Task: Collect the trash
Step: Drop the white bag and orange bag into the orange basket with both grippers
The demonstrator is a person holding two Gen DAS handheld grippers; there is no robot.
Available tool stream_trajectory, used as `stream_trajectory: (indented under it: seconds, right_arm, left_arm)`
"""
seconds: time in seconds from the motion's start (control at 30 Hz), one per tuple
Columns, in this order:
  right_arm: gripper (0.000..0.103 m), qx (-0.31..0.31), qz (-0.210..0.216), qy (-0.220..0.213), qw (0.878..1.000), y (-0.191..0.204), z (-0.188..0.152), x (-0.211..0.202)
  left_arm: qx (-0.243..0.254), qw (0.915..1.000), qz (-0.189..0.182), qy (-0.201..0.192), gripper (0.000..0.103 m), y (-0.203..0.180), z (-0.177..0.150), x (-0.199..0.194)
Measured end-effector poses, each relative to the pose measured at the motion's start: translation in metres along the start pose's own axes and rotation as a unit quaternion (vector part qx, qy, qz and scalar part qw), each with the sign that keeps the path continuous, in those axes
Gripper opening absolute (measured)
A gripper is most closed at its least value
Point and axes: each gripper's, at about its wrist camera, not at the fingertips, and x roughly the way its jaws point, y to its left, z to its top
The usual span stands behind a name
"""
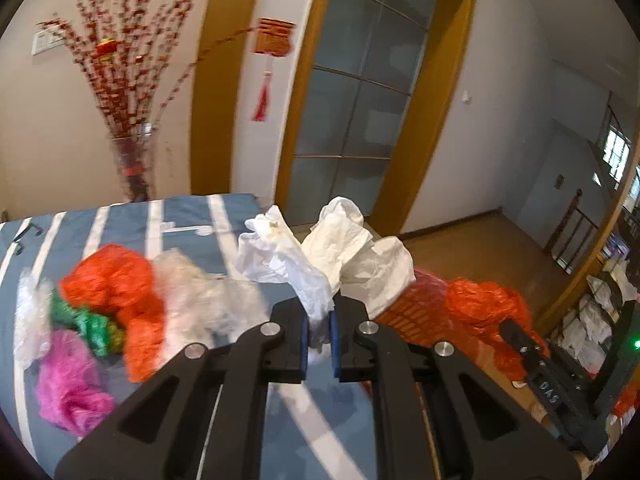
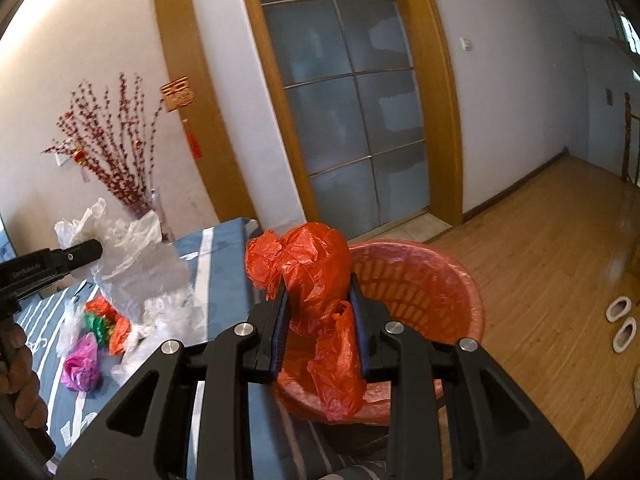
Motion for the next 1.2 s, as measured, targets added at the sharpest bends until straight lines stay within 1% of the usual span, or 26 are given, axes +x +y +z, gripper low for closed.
stream_trajectory:
  seconds: [0.13, 0.27, 0.37, 0.5, 0.63, 0.8, 0.83, 0.87, 0.9, 0.93, 0.97, 1.0, 1.1, 1.2]
  right_arm:
    - [0.028, 0.014, -0.013, 0.002, 1.0, -0.012, 0.002, 0.006]
    - [0.028, 0.017, -0.028, 0.004, 0.999, -0.02, 0.003, 0.013]
    - [0.028, 0.026, -0.041, 0.009, 0.999, -0.029, 0.003, 0.02]
    - [0.028, 0.039, -0.051, 0.014, 0.998, -0.039, 0.002, 0.027]
    - [0.028, 0.052, -0.058, 0.018, 0.997, -0.047, 0.003, 0.035]
    - [0.029, 0.067, -0.055, 0.015, 0.996, -0.053, 0.01, 0.044]
    - [0.032, 0.067, -0.055, 0.014, 0.996, -0.051, 0.01, 0.045]
    - [0.035, 0.067, -0.054, 0.012, 0.996, -0.052, 0.01, 0.046]
    - [0.037, 0.065, -0.05, 0.012, 0.997, -0.052, 0.011, 0.048]
    - [0.046, 0.065, -0.046, 0.015, 0.997, -0.053, 0.011, 0.05]
    - [0.054, 0.064, -0.045, 0.015, 0.997, -0.053, 0.009, 0.05]
    - [0.057, 0.062, -0.045, 0.015, 0.997, -0.053, 0.009, 0.051]
    - [0.058, 0.054, -0.053, 0.013, 0.997, -0.052, 0.005, 0.046]
    - [0.058, 0.047, -0.064, 0.009, 0.997, -0.053, 0.003, 0.04]
  left_arm:
    - [0.01, 0.9996, -0.024, 0.014, 0.01, -0.024, -0.001, 0.021]
    - [0.004, 0.998, -0.053, 0.033, 0.01, -0.042, -0.006, 0.048]
    - [0.003, 0.9965, -0.067, 0.049, 0.01, -0.054, -0.012, 0.069]
    - [0.004, 0.994, -0.08, 0.076, 0.01, -0.067, -0.022, 0.095]
    - [0.01, 0.9923, -0.084, 0.09, 0.01, -0.073, -0.03, 0.116]
    - [0.007, 0.9904, -0.087, 0.107, 0.012, -0.074, -0.037, 0.133]
    - [0.005, 0.99, -0.084, 0.113, 0.016, -0.073, -0.037, 0.138]
    - [0.003, 0.9897, -0.082, 0.117, 0.024, -0.072, -0.037, 0.141]
    - [0.0, 0.9895, -0.078, 0.122, 0.029, -0.07, -0.039, 0.145]
    - [-0.003, 0.9893, -0.073, 0.126, 0.038, -0.067, -0.04, 0.149]
    - [-0.004, 0.9894, -0.07, 0.127, 0.041, -0.068, -0.041, 0.149]
    - [-0.004, 0.9894, -0.067, 0.129, 0.042, -0.066, -0.043, 0.148]
    - [-0.006, 0.9898, -0.061, 0.129, 0.048, -0.058, -0.044, 0.145]
    - [-0.001, 0.9918, -0.048, 0.118, 0.055, -0.049, -0.044, 0.134]
